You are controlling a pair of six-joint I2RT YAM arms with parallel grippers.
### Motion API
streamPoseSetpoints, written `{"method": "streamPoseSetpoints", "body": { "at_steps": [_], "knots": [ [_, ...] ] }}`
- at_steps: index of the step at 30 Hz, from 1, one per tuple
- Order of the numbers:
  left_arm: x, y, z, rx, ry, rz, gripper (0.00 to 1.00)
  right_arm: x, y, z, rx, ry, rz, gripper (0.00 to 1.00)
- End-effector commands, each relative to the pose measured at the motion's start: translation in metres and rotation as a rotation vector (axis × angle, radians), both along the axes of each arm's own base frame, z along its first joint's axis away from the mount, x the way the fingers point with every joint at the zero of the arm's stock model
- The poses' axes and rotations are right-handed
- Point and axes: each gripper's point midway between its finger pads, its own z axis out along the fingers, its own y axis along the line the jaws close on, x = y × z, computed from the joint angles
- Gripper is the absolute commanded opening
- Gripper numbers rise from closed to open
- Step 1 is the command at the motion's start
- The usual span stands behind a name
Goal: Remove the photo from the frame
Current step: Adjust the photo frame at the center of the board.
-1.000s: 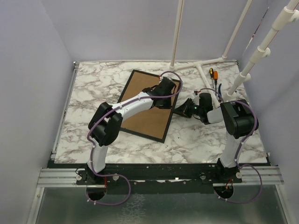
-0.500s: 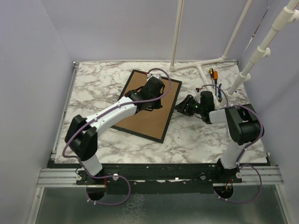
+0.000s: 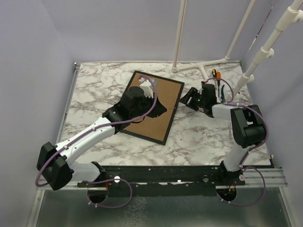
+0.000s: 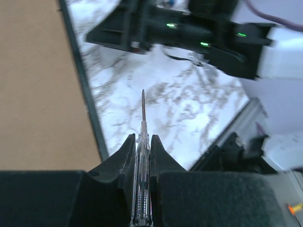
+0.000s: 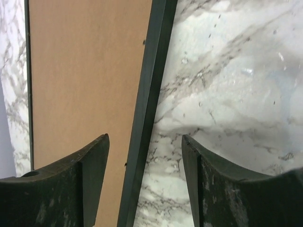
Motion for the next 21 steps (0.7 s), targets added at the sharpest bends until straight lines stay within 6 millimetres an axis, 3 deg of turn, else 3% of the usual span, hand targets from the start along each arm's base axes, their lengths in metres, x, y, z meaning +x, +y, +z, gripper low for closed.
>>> {"method": "streamPoseSetpoints", "body": {
  "at_steps": [1,7,10,13,16,21],
  "knots": [
    [-0.035,-0.018,0.065,-0.232,-0.164,-0.228,0.00,0.011,-0.001,-0.018,-0.079,0.049,-0.041,0.63],
    [-0.042,-0.006,0.083,-0.280,-0.212,-0.220,0.00,0.025,0.007,-0.032,-0.115,0.086,-0.069,0.54],
    [-0.066,0.004,0.123,-0.431,-0.319,-0.267,0.00,0.029,0.014,-0.039,-0.147,0.097,-0.069,0.54],
    [-0.083,0.008,0.146,-0.484,-0.368,-0.327,0.00,0.033,0.020,-0.044,-0.169,0.105,-0.070,0.52],
    [-0.088,0.013,0.153,-0.494,-0.399,-0.332,0.00,0.037,0.020,-0.053,-0.216,0.129,-0.087,0.50],
    [-0.086,0.017,0.155,-0.485,-0.408,-0.306,0.00,0.040,0.019,-0.054,-0.313,0.126,-0.092,0.38]
  ]
}}
